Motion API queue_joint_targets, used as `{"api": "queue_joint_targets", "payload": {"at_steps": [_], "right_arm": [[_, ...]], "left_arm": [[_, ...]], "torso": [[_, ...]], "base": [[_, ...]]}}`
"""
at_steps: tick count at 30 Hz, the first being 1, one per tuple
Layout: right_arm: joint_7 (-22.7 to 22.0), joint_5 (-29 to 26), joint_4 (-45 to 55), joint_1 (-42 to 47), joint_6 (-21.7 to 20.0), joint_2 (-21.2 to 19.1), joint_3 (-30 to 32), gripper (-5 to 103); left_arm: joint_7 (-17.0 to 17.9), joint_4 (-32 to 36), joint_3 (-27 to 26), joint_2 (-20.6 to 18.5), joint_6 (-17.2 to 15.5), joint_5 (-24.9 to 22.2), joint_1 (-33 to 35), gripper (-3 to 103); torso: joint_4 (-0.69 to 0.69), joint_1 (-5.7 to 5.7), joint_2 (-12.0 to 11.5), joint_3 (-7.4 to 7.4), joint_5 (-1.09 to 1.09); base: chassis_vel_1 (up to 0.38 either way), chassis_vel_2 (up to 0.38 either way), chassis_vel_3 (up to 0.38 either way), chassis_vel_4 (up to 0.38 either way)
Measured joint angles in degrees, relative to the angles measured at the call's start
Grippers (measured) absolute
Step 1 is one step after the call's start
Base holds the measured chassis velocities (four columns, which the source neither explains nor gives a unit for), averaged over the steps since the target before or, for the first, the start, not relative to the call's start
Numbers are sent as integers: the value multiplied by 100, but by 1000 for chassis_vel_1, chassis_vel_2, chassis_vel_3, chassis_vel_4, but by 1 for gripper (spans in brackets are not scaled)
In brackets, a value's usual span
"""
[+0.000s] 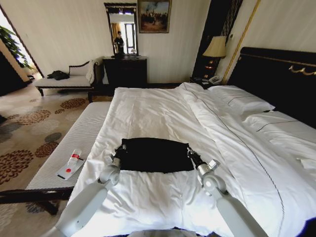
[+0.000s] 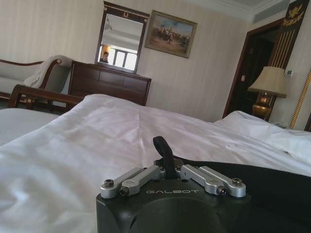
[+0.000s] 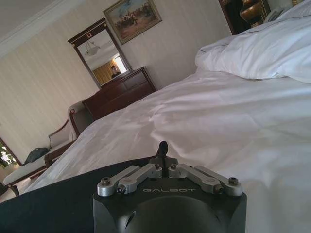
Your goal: Fold the clothes on the bed.
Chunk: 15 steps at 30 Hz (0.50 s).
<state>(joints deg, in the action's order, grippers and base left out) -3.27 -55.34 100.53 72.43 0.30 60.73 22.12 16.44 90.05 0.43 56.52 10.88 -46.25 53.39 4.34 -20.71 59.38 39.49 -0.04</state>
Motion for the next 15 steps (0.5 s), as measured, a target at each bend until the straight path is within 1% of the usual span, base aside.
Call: {"api": "queue_joint_targets", "payload": {"at_steps": [6,8,15], "right_arm": [[21,5,125,140,34,-86,46,0],[19,74,205,214,36,-49,16,0],[20,186,226,303,59,16,-39,0]], "left_arm": [[46,96,53,-205,0,9,3,2],[46,151,88,-320,2,25,63,2],[19,278,125,-524,32,147,243,2]], "torso": [[0,0,0,0,0],[-1,0,0,0,-1],[-1,0,0,0,0]], "base": [[0,0,0,0],[0,0,0,0],[0,0,0,0]]}}
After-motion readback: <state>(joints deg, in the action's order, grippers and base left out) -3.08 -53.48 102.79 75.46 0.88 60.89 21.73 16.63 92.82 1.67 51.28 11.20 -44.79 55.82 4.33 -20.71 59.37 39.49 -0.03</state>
